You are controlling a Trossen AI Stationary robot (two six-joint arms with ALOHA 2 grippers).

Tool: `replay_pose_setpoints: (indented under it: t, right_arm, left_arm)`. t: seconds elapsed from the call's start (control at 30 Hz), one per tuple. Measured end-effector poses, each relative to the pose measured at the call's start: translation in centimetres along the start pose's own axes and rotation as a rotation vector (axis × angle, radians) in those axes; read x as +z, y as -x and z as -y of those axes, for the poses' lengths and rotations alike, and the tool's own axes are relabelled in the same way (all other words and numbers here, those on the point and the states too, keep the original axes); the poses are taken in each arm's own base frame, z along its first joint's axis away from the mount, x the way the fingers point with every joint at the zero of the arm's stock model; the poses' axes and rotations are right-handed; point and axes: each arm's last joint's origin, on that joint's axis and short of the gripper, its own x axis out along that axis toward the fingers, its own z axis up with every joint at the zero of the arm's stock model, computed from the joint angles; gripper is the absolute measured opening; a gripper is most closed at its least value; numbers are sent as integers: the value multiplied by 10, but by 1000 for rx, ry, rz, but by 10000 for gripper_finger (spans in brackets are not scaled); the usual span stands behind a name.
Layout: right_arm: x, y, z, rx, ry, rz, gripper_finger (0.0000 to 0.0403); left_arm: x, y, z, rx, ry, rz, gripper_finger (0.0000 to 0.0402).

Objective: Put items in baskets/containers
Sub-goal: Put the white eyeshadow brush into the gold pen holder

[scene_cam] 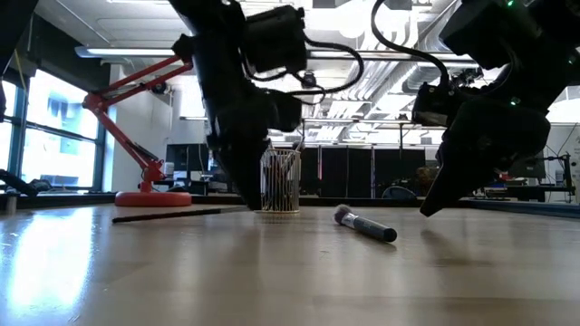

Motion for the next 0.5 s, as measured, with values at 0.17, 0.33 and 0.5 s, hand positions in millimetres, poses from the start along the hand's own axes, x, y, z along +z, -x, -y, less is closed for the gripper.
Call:
replay_pose_setpoints:
  t: [0.17, 0.33, 0.5]
  right_arm:
    - [0, 0, 0, 2, 2, -1, 11]
    - [0, 0, 0, 3, 7, 1, 11]
    - [0, 0, 0, 3, 6, 2, 11]
  left_arm:
    - [4, 19, -2, 20, -16, 64, 0]
    - [2, 50, -5, 12, -33, 210, 0]
    - [-10, 83, -13, 14, -16, 384, 0]
